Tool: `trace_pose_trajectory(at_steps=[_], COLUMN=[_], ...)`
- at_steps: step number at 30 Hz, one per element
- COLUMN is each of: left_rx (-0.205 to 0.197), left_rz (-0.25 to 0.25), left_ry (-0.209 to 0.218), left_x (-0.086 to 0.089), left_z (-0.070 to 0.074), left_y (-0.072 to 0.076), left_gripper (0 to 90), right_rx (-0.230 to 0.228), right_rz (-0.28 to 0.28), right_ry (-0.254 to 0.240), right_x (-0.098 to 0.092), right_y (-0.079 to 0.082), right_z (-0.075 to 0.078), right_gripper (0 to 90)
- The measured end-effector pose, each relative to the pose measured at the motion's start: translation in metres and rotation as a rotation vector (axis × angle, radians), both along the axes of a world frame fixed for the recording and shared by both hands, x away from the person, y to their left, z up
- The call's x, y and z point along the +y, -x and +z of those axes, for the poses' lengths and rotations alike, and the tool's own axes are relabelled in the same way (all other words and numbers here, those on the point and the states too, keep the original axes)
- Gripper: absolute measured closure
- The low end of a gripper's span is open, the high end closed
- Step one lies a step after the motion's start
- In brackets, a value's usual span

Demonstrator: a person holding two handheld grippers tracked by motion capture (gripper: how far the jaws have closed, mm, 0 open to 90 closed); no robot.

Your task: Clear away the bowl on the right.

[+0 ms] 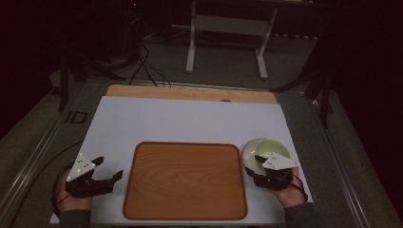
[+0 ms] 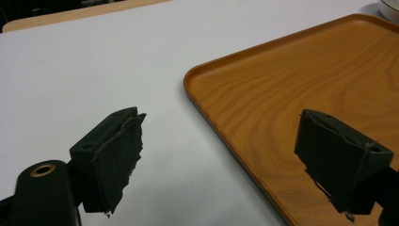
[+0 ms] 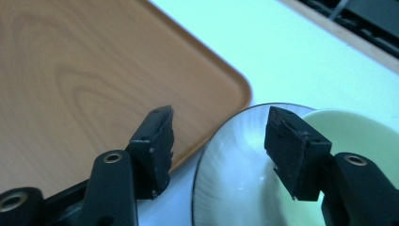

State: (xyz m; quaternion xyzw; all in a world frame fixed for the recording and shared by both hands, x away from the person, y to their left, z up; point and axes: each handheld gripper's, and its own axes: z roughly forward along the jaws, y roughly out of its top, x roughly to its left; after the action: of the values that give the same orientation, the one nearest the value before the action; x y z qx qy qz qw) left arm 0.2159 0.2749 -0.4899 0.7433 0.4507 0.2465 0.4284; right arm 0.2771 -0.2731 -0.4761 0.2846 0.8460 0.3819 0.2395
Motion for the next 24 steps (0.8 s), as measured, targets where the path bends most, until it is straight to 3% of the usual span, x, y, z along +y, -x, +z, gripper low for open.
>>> trace_pose_trajectory(at_steps=[4,6,9,14,19,22,24], left_rx=[-0.001,-0.001,-0.002,-0.004,-0.004,-0.002,-0.003], left_rz=[0.001,0.000,0.001,0.003,0.005,0.004,0.005], left_ry=[0.001,0.003,0.002,0.007,0.008,0.012,0.012], left_x=[0.000,0.000,0.000,0.001,0.001,0.002,0.002], left_z=[0.000,0.000,0.000,0.000,0.000,0.000,0.000], left_y=[0.000,0.000,0.000,0.000,0.000,0.000,0.000], left_gripper=[15.1,15.1,15.1,15.2,15.2,15.2,15.2], right_rx=[-0.020,-0.014,0.015,0.041,0.068,0.062,0.068], right_rz=[-0.042,-0.056,-0.067,-0.099,-0.122,-0.139,-0.144], right_ry=[-0.009,0.004,-0.014,0.047,0.094,0.122,0.141], right_x=[-0.003,-0.004,-0.005,-0.005,-0.006,-0.005,-0.005], right_y=[-0.001,-0.002,-0.005,-0.009,-0.012,-0.013,-0.014], right_z=[0.003,0.000,-0.005,-0.014,-0.020,-0.019,-0.020], right_gripper=[41.3,41.8,44.3,50.1,64.0,73.1,75.4])
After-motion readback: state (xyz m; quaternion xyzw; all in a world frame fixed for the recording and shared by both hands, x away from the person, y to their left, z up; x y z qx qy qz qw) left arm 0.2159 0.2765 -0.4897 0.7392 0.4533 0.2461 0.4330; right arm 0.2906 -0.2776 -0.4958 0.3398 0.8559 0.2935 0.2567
